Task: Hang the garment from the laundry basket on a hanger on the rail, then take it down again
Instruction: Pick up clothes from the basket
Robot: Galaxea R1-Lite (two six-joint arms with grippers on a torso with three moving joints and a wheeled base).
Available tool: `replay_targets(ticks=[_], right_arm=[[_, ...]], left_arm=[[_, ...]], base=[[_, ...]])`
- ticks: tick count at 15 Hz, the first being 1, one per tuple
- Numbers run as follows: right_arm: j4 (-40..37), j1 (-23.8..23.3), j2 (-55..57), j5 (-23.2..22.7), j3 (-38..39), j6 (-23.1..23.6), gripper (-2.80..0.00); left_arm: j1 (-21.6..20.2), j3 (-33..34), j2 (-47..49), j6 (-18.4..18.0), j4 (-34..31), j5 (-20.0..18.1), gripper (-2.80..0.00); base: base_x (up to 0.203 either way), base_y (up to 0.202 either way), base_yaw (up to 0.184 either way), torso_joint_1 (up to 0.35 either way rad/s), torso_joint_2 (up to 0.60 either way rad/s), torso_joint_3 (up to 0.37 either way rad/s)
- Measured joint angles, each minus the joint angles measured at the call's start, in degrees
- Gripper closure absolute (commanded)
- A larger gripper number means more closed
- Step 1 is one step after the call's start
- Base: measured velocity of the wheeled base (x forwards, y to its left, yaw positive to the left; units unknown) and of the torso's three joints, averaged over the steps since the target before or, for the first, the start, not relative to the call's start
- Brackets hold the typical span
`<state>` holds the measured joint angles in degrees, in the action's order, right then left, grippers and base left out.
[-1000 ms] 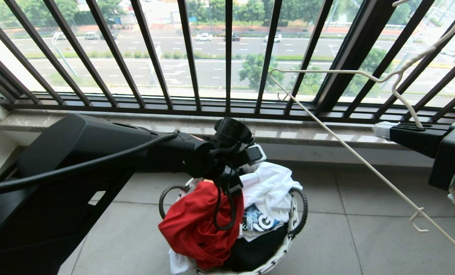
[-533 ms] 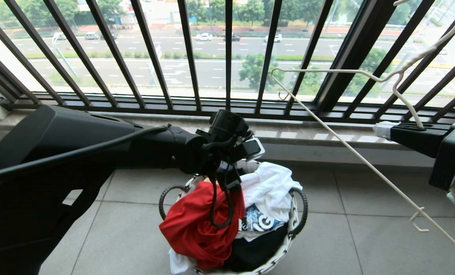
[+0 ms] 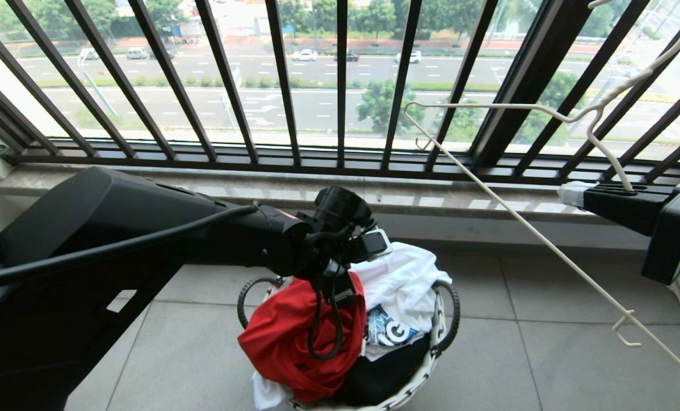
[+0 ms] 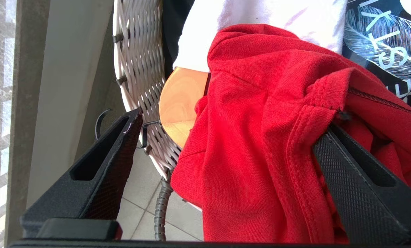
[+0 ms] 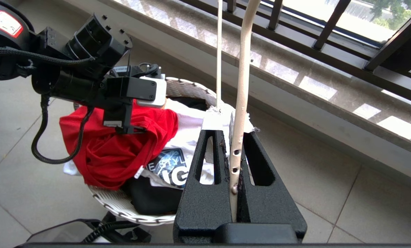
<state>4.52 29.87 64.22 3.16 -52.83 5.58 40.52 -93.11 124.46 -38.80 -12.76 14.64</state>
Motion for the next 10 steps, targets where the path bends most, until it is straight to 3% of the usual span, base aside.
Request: replay_targets(ticks=[10], right_arm=[[0.0, 0.0, 0.0, 0.0, 0.0, 0.0, 0.0]], left_arm=[[0.6, -1.1, 2.5, 0.0, 0.6, 0.0, -2.8]], base=[[0.0, 0.0, 0.0, 0.0, 0.0, 0.0]])
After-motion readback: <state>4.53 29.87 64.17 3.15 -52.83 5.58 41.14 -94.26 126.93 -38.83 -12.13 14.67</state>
